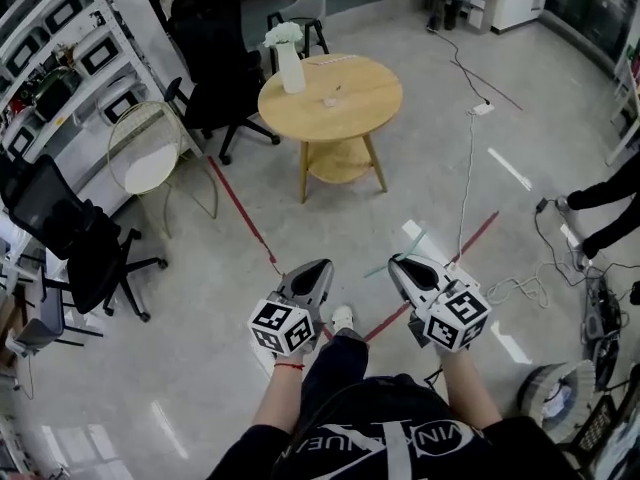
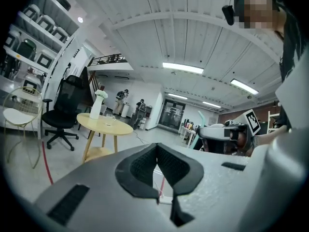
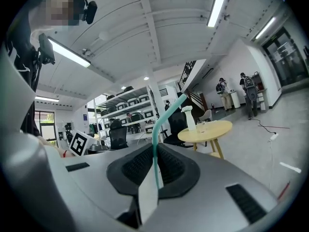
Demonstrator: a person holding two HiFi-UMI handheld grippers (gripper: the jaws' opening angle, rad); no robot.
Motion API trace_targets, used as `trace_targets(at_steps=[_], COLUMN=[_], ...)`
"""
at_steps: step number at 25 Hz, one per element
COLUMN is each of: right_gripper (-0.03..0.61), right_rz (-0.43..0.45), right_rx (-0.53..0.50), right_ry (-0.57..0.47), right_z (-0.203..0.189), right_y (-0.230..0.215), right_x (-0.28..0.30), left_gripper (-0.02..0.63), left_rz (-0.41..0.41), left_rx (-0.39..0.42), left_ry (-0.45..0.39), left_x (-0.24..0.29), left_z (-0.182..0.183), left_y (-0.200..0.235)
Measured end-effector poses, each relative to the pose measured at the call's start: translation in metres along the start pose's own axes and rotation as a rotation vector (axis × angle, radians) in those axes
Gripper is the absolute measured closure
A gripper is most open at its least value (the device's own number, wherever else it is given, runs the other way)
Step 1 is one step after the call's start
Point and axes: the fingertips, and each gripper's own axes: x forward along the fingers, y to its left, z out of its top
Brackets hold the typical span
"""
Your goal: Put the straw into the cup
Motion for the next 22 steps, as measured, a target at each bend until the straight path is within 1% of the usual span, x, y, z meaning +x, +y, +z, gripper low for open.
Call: trace_targets(at_steps=[2, 4, 8, 12, 17, 22], right_gripper=[0.551, 0.551, 0.551, 0.551, 0.551, 0.551], right_rz=[-0.008, -0.013, -0.043, -0.047, -0.055, -0.073], right_rx=[0.0, -0.006, 0.013, 0.021, 0.018, 0.033], right_ry=[0.014, 0.021, 0.014, 0.029, 0.029, 0.024], right_z=[0.004, 0.012, 0.029, 0.037, 0.052, 0.058], right_y=[-0.014, -0.029, -0.059, -0.078, -0.102, -0.124], right_x=[0.019, 0.039, 0.08, 0.118, 0.16, 0.195], left_gripper=[0.606, 0.606, 0.606, 0.606, 0.607, 0.606], left_rz=[0.011, 0.003, -0.041, -0.048, -0.073, -0.101], left_rx=[-0.026, -0.046, -0.04, -0.052, -0.053, -0.038], left_ry=[0.01, -0.01, -0.001, 0.014, 0.015, 0.038], left_x=[0.019, 0.038, 0.073, 0.1, 0.133, 0.156], left_z=[0.003, 0.016, 0.035, 0.048, 0.068, 0.074], left_y=[0.024, 0.042, 0.071, 0.104, 0.139, 0.166])
